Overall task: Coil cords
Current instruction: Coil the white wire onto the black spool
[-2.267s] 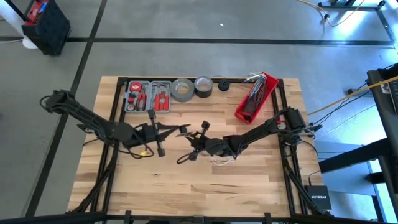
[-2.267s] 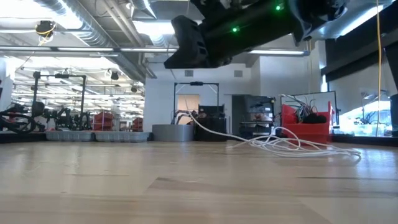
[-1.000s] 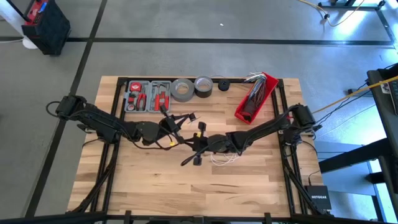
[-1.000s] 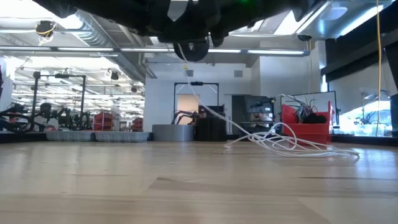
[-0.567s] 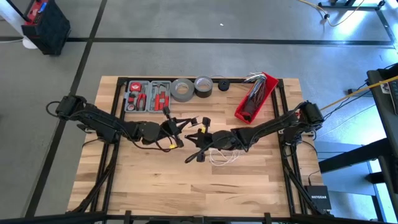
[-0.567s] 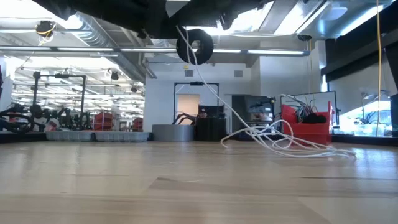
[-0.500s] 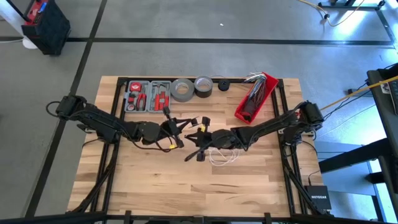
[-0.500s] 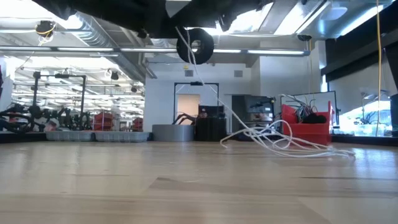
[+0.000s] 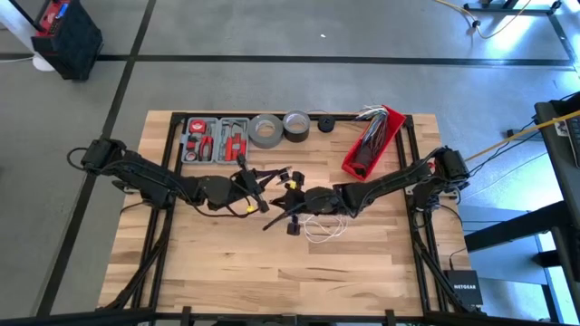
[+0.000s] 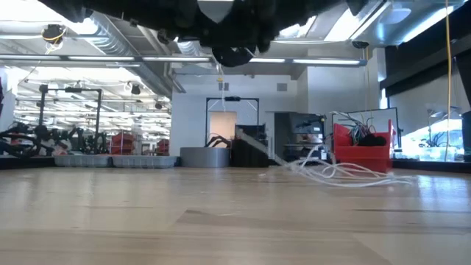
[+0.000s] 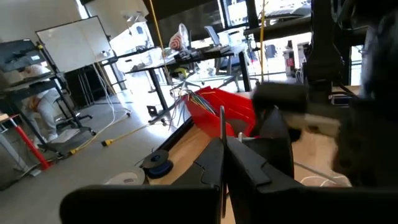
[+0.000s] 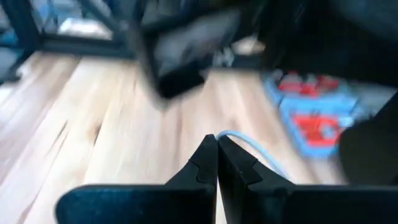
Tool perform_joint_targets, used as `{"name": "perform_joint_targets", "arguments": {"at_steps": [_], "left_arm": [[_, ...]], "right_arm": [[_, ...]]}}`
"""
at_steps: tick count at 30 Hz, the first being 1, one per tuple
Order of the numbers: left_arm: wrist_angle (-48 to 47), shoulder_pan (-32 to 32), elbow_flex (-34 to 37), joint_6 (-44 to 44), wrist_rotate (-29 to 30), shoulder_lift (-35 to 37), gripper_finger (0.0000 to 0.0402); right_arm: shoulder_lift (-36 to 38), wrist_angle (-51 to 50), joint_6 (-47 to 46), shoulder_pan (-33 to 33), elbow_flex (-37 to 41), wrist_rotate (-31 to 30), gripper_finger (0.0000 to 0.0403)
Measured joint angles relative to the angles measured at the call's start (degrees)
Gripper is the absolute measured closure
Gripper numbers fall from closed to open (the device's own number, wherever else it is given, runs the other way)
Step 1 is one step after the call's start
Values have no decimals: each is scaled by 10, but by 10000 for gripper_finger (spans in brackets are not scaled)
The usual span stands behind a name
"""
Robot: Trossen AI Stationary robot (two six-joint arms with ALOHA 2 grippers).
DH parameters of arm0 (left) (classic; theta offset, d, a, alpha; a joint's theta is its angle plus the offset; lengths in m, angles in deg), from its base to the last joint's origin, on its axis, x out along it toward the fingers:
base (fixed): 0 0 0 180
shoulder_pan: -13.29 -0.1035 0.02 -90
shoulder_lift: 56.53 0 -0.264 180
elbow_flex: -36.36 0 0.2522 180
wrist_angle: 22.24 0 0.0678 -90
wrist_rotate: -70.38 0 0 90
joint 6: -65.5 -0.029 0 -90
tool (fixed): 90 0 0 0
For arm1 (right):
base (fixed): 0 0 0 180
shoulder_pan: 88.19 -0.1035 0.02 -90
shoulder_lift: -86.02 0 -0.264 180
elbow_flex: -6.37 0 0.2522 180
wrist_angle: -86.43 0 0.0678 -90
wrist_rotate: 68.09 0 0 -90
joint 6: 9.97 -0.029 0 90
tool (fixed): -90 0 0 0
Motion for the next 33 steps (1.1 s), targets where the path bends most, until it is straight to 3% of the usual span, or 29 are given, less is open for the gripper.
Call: {"name": "perform_joint_targets", "arguments": {"at_steps": [6,10,16,19,21,24,26,29,33], "left_arm": [[-3,1,0,-4,0,0,400],[-3,1,0,-4,0,0,400],[-3,1,0,-10,0,0,400],[-3,1,0,-15,0,0,400],[-3,1,0,-20,0,0,400],[-3,5,0,-20,0,0,400],[-1,9,0,-23,0,0,400],[4,13,0,-30,-2,1,400],[7,10,0,-34,-2,1,400]], "right_arm": [[-1,-136,-122,-32,0,-12,387],[4,-193,-136,-51,0,-32,338],[70,-376,-206,-80,0,-30,270],[88,-427,-240,-100,0,-91,256],[89,-422,-240,-114,1,-165,254],[85,-312,-231,-131,36,-306,255],[77,-201,-181,-134,84,-351,257],[56,-17,-117,-134,160,-356,257],[17,248,-139,-115,234,-311,258]]}}
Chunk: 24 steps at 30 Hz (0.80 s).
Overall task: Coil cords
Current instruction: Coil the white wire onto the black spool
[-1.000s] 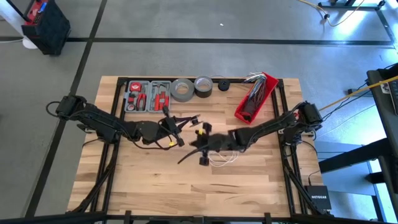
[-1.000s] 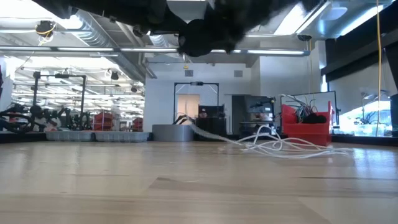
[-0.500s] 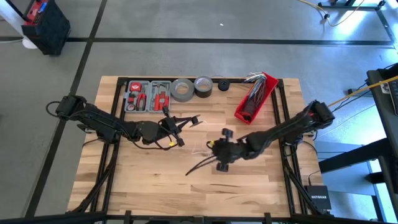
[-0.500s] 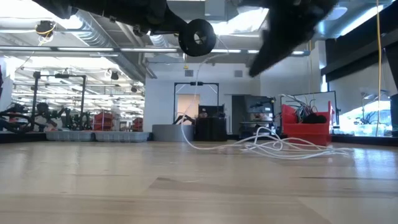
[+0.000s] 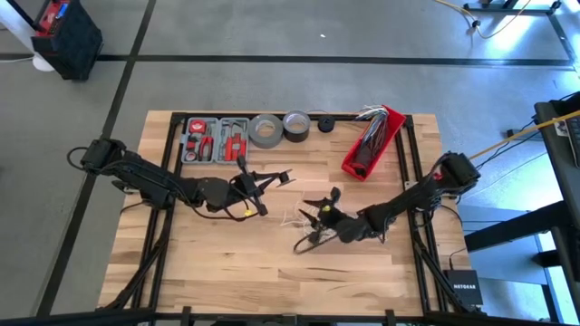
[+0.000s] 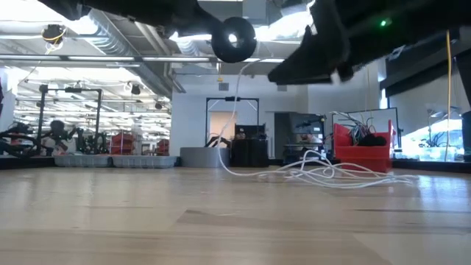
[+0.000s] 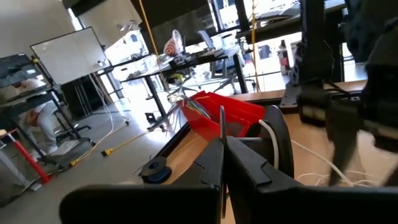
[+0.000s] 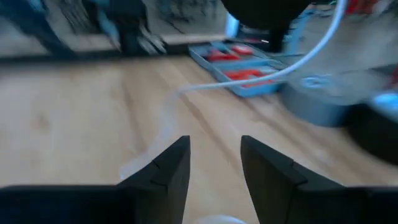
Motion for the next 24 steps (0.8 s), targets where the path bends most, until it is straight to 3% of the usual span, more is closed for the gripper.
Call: {"name": "perform_joint_targets", "arguments": {"at_steps": [5,16,24], "left_arm": [[-1,-1,0,0,0,0,400],[-3,0,0,0,0,0,400],[-5,3,0,0,0,0,400]], "right_arm": [[-60,172,-27,34,12,87,258],[-97,176,22,51,-40,94,260],[-97,110,26,51,-43,135,307]]}}
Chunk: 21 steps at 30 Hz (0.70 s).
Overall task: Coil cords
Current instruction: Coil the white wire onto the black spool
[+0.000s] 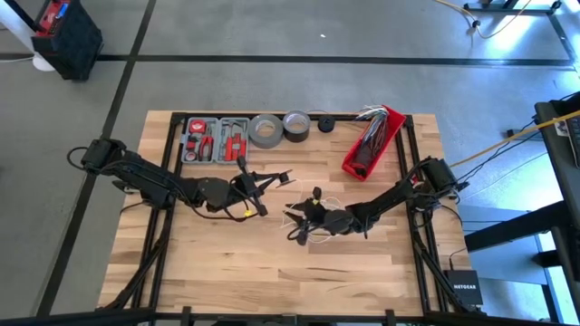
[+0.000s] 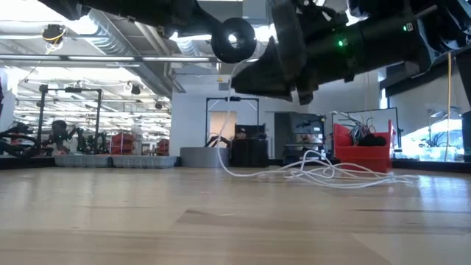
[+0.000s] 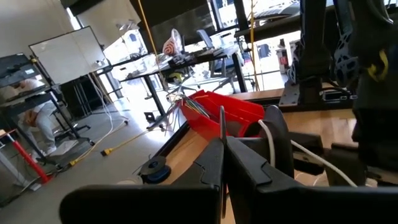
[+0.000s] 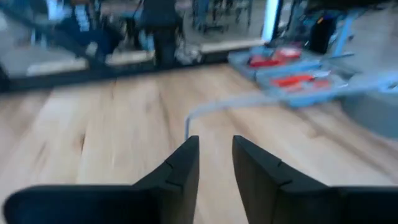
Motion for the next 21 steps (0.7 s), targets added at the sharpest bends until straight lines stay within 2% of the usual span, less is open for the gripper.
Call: {"name": "perform_joint_targets", "arguments": {"at_steps": [5,13,21], "left_arm": [[0,0,0,0,0,0,400],[0,0,0,0,0,0,400],[0,0,0,0,0,0,400]], "right_arm": [[1,-73,-13,0,0,29,321],[1,-72,-21,-1,-21,75,322],[2,-87,12,0,-42,44,323]]}}
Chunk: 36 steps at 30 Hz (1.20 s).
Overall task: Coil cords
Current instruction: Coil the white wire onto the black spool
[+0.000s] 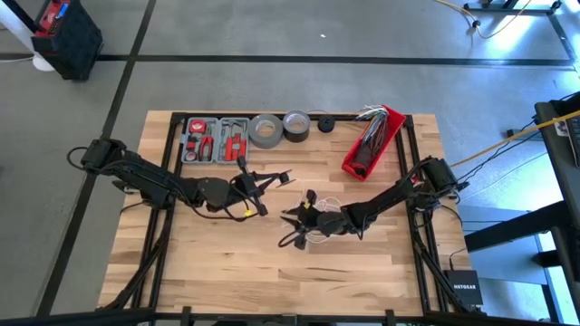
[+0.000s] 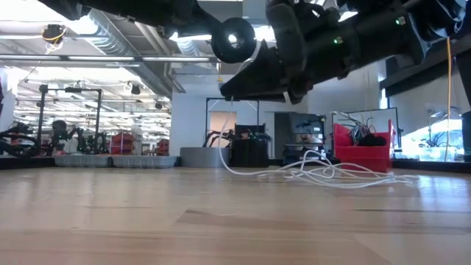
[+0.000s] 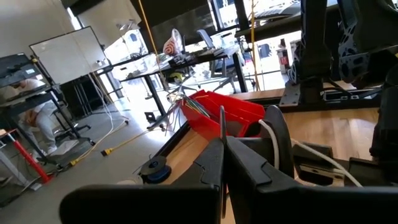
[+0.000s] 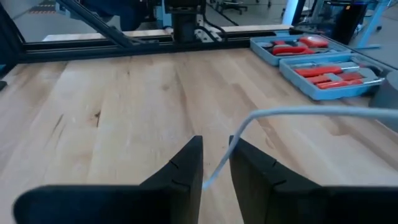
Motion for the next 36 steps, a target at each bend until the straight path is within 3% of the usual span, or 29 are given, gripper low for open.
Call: {"name": "perform_joint_targets", "arguments": {"at_steps": [7,11,19,27,36], "left_arm": [[4,0,0,8,0,0,400],[27,1,0,28,-41,0,400],[74,1,0,85,-137,0,400],[120,1,0,85,-141,0,400],[121,1,0,66,-139,0,400]], "right_arm": [[-14,-4,2,0,0,-22,392],[-34,7,-1,0,0,-75,386],[-42,21,21,0,-16,-116,391],[-88,22,93,0,-99,-104,395],[-116,-66,102,0,-150,-80,378]]}}
